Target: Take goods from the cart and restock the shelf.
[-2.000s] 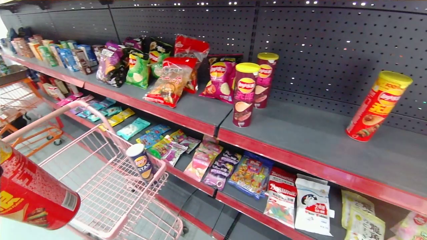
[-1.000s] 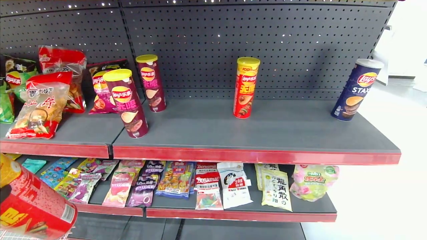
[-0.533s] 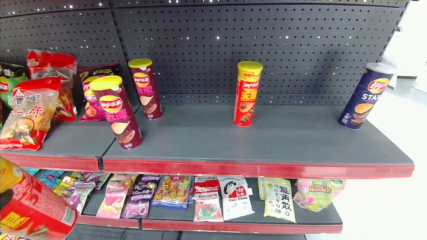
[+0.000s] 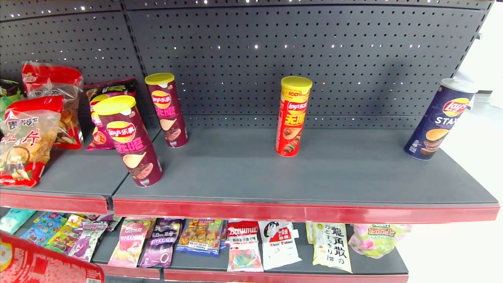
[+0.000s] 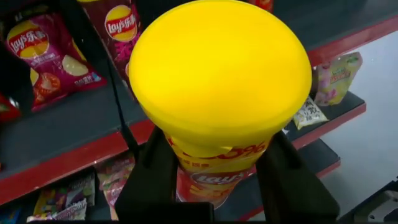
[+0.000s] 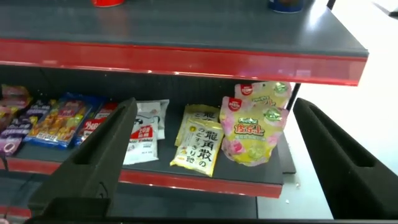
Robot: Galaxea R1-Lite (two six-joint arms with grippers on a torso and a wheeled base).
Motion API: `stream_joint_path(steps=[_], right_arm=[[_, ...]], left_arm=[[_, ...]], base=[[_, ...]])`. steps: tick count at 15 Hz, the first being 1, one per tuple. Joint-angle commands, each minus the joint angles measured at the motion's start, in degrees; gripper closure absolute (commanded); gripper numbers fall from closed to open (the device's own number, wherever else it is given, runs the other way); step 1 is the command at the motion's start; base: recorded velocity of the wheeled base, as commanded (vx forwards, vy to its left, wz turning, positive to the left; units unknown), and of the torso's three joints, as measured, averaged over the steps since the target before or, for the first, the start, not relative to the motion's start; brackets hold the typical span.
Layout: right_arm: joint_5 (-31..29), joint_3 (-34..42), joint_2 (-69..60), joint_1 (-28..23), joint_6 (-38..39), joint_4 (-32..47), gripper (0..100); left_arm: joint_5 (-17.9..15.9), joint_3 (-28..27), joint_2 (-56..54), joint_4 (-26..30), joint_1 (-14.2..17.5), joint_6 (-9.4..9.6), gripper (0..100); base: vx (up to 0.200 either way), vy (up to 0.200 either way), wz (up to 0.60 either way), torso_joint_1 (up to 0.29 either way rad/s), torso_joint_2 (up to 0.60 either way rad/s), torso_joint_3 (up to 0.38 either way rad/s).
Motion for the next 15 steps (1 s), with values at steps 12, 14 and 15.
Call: stream_joint_path(steps=[12, 14, 15], right_arm=[[26.7, -39.3, 73.3, 10.7, -0.6, -20.7, 0], [30.8, -42.1, 79.7, 10.7, -1.7, -21.6, 0], [32.1, -43.1, 81.3, 10.7, -1.9, -22.1, 0]], left_arm=[[2.1, -4.4, 7.3, 0.4, -0.1, -4.23, 100], [1.9, -5.2, 7.9, 0.4, -0.1, -4.58, 100], [1.9, -5.2, 7.9, 0.4, -0.1, -4.58, 100]], base=[[0.000, 0.000, 0.00, 0.000, 0.00, 0.000], [0.000, 0.000, 0.00, 0.000, 0.00, 0.000], [0.000, 0.000, 0.00, 0.000, 0.00, 0.000]])
